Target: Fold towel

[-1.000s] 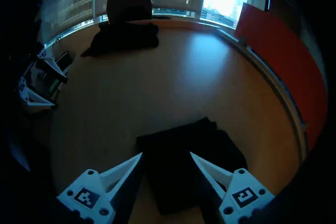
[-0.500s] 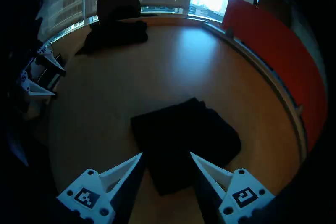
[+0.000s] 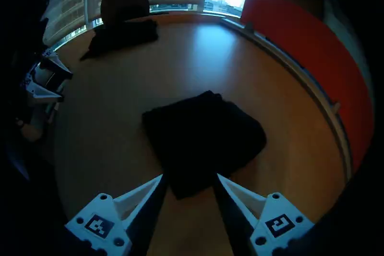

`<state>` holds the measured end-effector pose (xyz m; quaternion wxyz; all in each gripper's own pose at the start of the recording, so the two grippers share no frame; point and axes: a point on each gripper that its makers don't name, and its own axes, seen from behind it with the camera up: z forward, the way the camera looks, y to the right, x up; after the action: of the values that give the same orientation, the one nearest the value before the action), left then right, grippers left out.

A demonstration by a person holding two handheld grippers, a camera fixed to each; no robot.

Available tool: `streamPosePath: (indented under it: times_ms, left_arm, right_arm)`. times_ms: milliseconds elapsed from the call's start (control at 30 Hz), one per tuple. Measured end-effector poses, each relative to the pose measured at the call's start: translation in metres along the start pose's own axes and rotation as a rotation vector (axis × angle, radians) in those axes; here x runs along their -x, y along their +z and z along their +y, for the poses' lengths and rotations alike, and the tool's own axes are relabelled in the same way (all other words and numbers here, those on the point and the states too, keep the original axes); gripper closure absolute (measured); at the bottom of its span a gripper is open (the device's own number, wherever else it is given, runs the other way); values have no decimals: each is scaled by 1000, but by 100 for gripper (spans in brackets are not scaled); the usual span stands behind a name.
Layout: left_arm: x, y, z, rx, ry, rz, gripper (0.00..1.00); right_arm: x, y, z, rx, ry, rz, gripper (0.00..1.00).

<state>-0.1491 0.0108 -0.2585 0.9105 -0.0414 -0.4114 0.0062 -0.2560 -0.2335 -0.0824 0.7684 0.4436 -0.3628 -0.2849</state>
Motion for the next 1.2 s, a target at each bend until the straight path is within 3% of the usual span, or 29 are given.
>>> streamPosePath:
  times_ms: [467, 800, 967, 1200]
  left_arm:
    - [0, 0, 4, 0, 1, -1, 8]
    - [2, 0, 7, 6, -5, -1, 8]
    - [2, 0, 7, 7, -3, -1, 8]
    - [2, 0, 7, 7, 0, -1, 8]
  right_arm:
    - [28, 2, -8, 7, 47, -37, 33]
    - [35, 7, -11, 0, 83, -49, 56]
    - [37, 10, -13, -1, 90, -53, 59]
    - [38, 10, -16, -14, 92, -51, 81]
